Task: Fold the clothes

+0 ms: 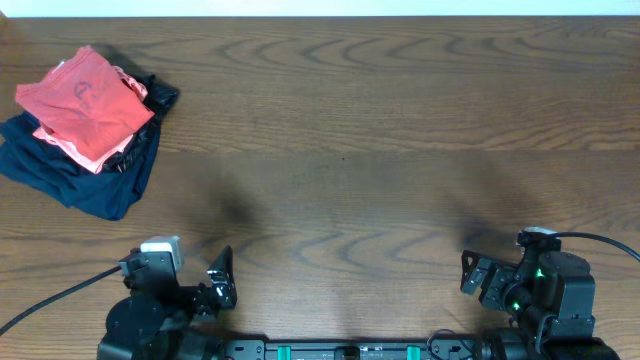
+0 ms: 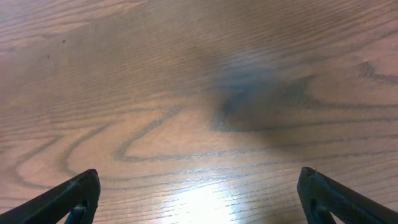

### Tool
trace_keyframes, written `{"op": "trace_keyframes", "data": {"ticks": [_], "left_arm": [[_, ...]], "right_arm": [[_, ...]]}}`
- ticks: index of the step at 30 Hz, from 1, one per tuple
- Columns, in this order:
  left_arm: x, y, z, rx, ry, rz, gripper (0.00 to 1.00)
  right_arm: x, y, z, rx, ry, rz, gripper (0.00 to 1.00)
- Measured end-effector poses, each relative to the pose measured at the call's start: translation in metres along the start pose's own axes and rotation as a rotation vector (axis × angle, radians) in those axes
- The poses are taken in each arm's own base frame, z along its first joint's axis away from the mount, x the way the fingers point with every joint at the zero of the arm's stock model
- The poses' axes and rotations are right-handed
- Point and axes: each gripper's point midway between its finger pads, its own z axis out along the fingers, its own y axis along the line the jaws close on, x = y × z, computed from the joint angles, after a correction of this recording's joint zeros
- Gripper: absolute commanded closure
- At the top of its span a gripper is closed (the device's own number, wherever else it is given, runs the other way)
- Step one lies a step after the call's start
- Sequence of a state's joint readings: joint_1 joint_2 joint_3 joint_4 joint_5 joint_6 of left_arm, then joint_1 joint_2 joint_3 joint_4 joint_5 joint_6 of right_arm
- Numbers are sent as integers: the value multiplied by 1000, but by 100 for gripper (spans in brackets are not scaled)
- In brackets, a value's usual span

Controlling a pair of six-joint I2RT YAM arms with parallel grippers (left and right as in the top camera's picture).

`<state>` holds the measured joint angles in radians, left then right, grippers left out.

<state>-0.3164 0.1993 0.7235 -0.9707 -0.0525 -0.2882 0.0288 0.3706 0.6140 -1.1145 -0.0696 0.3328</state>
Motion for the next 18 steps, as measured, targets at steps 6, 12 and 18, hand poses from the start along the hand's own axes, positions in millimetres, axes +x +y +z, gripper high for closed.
{"op": "trace_keyframes", "data": {"ticks": [6,12,18], "left_arm": [[19,7,-1,-29,78,9,2],[30,11,-2,-46,123,14,2],[32,12,-1,-48,129,15,2]], "right_arm": [[-4,1,-8,-20,-68,-5,1],[-58,22,-22,-113,-413,-142,1],[-89,39,-16,-161,-741,-347,1]]}}
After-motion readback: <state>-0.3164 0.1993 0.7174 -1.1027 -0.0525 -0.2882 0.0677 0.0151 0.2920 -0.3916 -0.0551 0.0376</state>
